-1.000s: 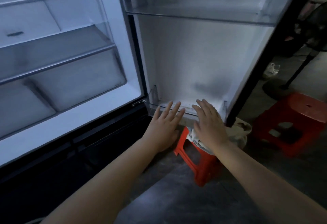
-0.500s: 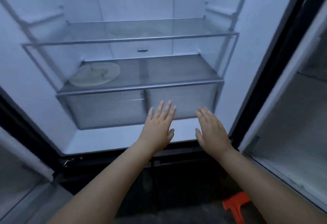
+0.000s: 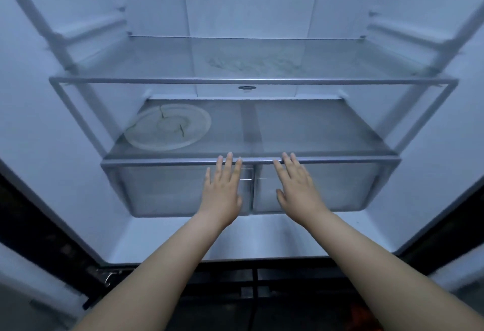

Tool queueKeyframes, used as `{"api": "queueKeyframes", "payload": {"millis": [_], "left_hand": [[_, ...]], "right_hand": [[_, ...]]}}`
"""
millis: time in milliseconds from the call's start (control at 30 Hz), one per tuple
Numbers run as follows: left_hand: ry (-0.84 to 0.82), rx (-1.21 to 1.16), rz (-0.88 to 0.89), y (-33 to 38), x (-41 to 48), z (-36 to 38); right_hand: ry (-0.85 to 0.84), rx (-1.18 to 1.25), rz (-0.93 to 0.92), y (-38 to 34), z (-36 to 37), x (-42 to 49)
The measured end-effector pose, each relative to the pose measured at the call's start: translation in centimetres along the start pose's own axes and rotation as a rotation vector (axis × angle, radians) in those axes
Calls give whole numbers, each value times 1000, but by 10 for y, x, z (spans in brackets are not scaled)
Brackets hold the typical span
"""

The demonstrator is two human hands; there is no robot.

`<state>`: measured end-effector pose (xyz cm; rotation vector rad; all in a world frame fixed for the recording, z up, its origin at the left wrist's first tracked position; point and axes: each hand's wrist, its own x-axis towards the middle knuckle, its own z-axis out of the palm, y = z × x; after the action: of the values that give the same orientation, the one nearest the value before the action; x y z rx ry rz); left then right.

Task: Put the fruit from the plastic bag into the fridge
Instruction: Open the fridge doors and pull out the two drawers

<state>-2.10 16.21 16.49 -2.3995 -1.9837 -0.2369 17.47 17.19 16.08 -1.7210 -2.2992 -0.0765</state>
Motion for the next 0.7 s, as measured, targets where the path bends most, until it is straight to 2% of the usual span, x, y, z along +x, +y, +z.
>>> {"api": "queueKeyframes", "payload": {"millis": [233,400,467,533,567,633,700], "left_hand": [[99,99,-55,5,7,17],[102,-12,-90,11,6,20],[161,-329,-78,13,3,17],[288,-839,-142,23,-5,10],[367,-1054,-241,31,-11,5],[453,-1542,-561,43,-16,0],[430,-2124,-855,39,-12,0]], "right_hand": [[107,24,-30,8,22,7],[152,128,-53,9,23,6],[189,395,-24,6,15,0],[280,830,120,1,5,-13],[333,1033,236,-1,2,-18],[366,1444,528,-3,1,-22],[250,1895,820,3,2,-15]]}}
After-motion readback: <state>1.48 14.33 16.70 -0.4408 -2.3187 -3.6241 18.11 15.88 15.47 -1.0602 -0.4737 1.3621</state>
